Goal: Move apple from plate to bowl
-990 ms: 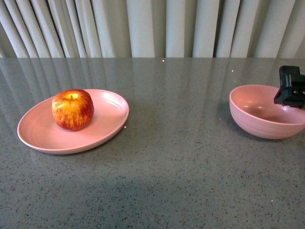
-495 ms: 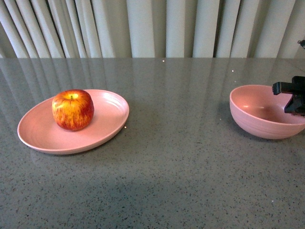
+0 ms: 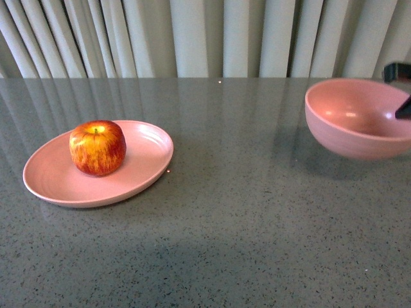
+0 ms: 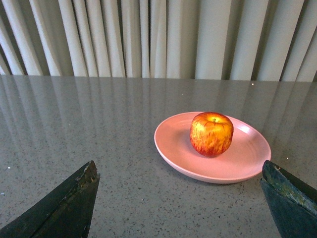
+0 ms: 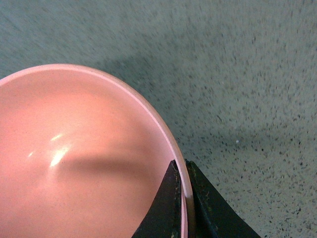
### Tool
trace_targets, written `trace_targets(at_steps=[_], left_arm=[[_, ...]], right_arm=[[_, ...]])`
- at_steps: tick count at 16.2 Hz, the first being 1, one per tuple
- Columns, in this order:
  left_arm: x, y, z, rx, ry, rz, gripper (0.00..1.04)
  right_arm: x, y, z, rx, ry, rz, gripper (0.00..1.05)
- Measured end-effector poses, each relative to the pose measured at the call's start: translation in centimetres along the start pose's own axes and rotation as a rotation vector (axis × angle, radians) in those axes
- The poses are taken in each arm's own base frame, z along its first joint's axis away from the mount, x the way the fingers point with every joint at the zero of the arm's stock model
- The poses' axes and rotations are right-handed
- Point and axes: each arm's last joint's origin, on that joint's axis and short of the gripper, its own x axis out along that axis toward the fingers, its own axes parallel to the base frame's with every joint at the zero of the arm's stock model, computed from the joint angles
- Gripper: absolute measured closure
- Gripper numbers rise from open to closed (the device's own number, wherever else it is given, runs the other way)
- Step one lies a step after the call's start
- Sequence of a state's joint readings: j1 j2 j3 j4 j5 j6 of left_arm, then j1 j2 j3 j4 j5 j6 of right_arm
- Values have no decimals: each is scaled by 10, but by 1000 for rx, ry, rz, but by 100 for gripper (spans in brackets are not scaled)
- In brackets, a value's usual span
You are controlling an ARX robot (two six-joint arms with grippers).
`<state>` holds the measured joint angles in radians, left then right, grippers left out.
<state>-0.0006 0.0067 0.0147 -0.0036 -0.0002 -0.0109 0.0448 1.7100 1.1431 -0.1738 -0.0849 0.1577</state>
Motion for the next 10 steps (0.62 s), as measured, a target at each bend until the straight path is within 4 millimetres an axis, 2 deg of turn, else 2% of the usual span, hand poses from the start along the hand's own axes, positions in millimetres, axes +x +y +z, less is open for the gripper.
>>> trace_targets(at_steps=[2,3,6,10], left_arm=[[0,0,0,0,0,0,7],[0,0,0,0,0,0,7],[0,0,0,0,0,0,7],[0,0,0,0,0,0,7]], right_arm=[[-30,34,19,-54,-87,92,102],[-34,48,19,-77,-94,124,102],[-18,90,0,-143,-31,184,102],[8,118,-26,-187,54,205,102]])
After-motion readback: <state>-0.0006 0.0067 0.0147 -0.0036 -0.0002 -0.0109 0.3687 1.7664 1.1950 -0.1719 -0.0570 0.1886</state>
